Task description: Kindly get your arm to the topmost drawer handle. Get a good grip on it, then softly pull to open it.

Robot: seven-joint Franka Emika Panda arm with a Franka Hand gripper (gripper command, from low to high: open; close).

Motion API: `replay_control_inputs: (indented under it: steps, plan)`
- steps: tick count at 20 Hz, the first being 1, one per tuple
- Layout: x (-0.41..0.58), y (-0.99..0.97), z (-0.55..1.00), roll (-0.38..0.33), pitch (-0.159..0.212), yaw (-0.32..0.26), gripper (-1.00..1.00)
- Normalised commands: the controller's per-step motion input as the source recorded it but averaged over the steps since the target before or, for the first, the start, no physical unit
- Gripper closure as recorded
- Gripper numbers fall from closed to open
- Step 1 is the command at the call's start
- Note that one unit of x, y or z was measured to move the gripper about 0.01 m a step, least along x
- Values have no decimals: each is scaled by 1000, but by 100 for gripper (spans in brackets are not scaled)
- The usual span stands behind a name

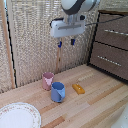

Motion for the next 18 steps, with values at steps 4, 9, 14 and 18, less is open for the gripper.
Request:
replay_control_inputs:
  steps: [4, 9, 14, 18]
  plan:
    - [-6, -169, 212, -317, 0, 84, -100]
    - [-6, -182, 109, -349, 0, 77, -100]
    - [0, -169, 68, -365, 0, 71, -100]
    - [0, -180, 39, -371, 0, 73, -100]
